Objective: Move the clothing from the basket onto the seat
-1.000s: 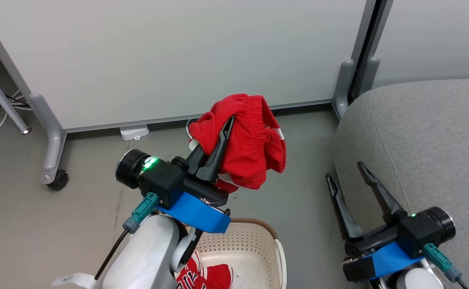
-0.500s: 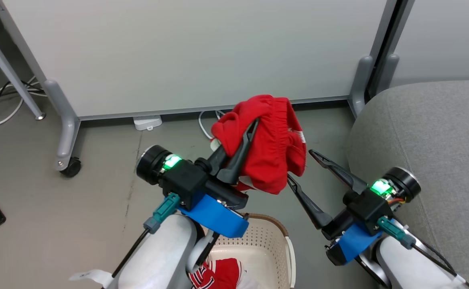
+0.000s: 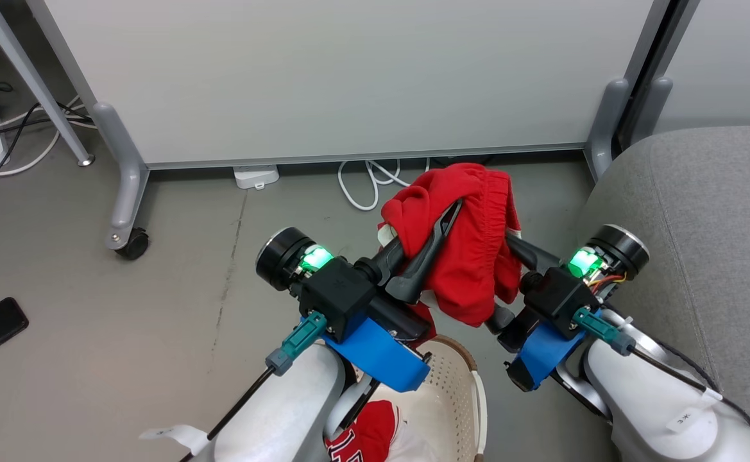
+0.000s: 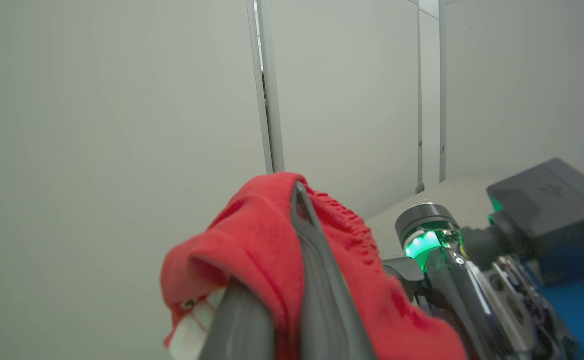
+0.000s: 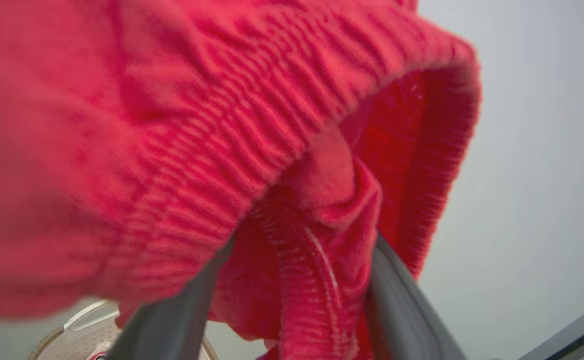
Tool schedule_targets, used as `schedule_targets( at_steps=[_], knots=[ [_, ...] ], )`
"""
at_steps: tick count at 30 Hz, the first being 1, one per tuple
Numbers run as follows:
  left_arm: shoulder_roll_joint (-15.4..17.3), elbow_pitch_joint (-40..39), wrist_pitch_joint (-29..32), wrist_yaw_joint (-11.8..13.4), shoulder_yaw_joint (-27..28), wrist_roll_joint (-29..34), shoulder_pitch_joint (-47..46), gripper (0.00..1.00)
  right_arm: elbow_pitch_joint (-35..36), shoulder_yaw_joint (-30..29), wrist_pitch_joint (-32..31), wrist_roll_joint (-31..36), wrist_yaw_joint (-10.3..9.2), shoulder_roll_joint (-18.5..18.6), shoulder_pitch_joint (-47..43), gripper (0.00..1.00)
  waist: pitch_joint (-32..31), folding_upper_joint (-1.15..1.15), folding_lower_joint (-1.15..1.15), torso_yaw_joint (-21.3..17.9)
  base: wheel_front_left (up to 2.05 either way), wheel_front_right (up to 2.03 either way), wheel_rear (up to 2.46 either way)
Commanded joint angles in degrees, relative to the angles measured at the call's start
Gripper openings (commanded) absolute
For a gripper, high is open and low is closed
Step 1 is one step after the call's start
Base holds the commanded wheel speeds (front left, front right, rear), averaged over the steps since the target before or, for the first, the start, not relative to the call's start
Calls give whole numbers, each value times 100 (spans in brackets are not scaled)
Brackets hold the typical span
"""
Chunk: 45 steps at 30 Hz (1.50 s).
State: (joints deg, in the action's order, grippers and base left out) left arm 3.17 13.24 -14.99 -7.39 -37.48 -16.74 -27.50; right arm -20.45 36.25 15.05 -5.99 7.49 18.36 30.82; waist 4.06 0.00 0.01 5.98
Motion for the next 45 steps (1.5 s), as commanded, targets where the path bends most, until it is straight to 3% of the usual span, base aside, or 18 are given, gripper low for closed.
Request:
schedule_targets(
  at_steps=[1,31,32,33,45],
  knots=[
    [-9,16,-30,-11,4,-35,-93,0,-52,49,19,-106,1,-25,72,0,7,0,-1,5,0,0,0],
    [-10,262,-29,-12,1,85,-100,0,47,18,20,-377,1,-123,-153,0,-36,0,-1,-49,0,0,0],
    [-11,273,-29,-12,11,88,-99,38,50,8,20,-377,1,-128,-162,0,-39,0,-1,-47,0,0,0],
    [-11,288,-29,-12,15,101,-95,100,53,-3,20,-387,1,-131,-174,0,-41,0,-1,-44,0,0,0],
    [77,436,-28,-11,-78,111,12,100,133,-312,20,-421,1,-176,-280,0,12,0,-1,-43,0,0,0]
  ],
)
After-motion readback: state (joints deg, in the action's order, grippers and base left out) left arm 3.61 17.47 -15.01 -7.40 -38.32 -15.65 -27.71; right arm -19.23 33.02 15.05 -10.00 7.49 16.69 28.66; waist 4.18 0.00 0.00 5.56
